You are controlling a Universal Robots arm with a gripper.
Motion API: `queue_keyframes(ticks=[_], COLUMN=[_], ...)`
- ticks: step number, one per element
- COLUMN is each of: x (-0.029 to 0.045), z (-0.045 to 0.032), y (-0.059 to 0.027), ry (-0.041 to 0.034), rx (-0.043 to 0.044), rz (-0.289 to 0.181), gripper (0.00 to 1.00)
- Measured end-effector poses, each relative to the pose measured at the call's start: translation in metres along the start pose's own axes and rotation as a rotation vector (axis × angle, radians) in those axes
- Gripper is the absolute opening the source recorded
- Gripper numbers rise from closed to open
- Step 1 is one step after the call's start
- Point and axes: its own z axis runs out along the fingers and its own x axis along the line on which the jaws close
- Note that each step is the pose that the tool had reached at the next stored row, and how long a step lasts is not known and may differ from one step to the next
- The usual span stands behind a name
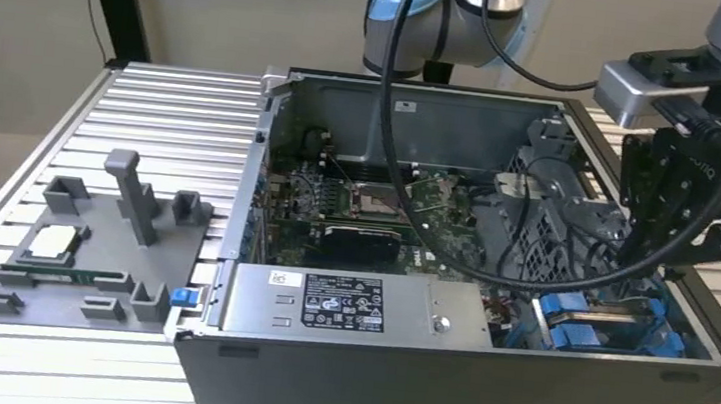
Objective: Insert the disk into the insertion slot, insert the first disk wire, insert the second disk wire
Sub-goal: 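Insert the first disk wire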
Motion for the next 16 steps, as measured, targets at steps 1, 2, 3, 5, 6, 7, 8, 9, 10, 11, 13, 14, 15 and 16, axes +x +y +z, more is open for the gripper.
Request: queue_keyframes(ticks=[1,2,3,5,6,7,8,9,10,11,13,14,15,16], x=[0.0014,0.0026,0.004,0.0066,0.0078,0.0086,0.0091,0.0092,0.0092,0.0094,0.0096,0.0096,0.0096,0.0098], z=[0.0004,0.0008,0.0012,0.0018,0.002,0.0021,0.0023,0.0023,0.0023,0.0023,0.0023,0.0023,0.0024,0.0025], y=[-0.001,-0.0019,-0.003,-0.0051,-0.006,-0.0069,-0.0074,-0.0074,-0.0075,-0.0077,-0.0078,-0.008,-0.0081,-0.0084], ry=[0.0,0.0,0.0,-0.0001,-0.0001,-0.0001,-0.0001,-0.0002,-0.0002,-0.0001,-0.0001,-0.0001,-0.0002,-0.0003], rx=[0.0,0.0,-0.0001,-0.0002,-0.0002,-0.0002,-0.0002,-0.0002,-0.0002,-0.0002,-0.0002,-0.0003,-0.0005,-0.0011], rz=[0.0,0.0,0.0,0.0,0.0,0.0,0.0,0.0,0.0,0.0,0.0,0.0,0.0,0.0], gripper=[0.0,0.0,0.0,0.0,0.0,0.0,0.0,0.0,0.0,0.0,0.0,0.0,0.0,0.0])
